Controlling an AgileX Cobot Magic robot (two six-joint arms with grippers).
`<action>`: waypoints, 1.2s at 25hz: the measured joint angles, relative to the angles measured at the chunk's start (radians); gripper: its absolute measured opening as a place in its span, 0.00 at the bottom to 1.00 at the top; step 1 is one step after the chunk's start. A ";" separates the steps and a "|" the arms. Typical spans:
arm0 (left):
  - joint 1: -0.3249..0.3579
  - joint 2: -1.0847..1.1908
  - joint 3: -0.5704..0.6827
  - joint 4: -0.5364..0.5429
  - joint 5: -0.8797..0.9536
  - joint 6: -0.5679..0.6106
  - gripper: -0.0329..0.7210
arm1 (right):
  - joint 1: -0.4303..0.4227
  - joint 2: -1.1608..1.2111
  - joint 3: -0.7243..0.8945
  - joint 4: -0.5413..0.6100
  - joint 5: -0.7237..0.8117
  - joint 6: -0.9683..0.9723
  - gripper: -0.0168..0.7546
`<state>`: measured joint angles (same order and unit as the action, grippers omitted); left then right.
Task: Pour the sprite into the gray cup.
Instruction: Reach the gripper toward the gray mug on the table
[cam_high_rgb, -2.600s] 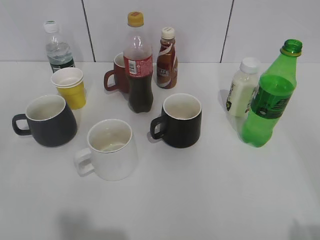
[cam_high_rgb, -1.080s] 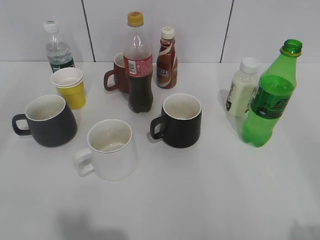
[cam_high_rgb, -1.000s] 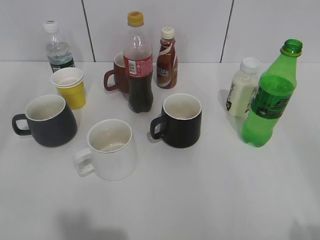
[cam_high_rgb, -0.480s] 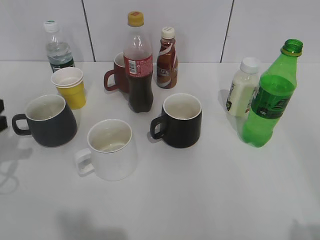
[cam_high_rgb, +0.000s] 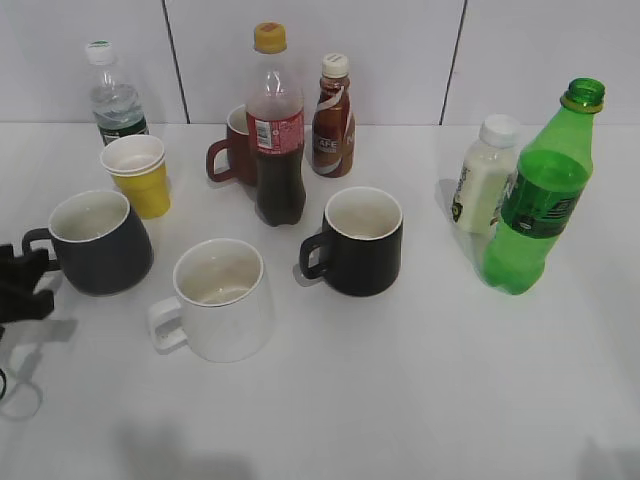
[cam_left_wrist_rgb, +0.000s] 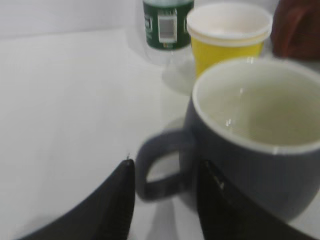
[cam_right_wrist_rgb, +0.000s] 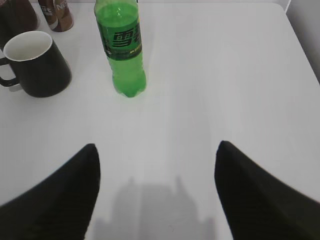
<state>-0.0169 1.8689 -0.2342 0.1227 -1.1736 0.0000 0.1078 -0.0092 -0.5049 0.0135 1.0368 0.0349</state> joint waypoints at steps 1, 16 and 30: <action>0.000 0.034 0.000 -0.009 -0.014 0.008 0.48 | 0.000 0.000 0.000 0.000 0.000 0.000 0.71; 0.000 0.138 -0.065 -0.034 -0.034 0.020 0.48 | 0.000 0.000 0.000 0.000 0.000 0.000 0.71; 0.000 0.169 -0.172 -0.010 -0.021 0.022 0.35 | 0.000 0.000 0.000 0.000 0.000 0.000 0.71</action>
<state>-0.0169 2.0378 -0.4061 0.1129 -1.1948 0.0217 0.1078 -0.0092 -0.5049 0.0135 1.0368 0.0349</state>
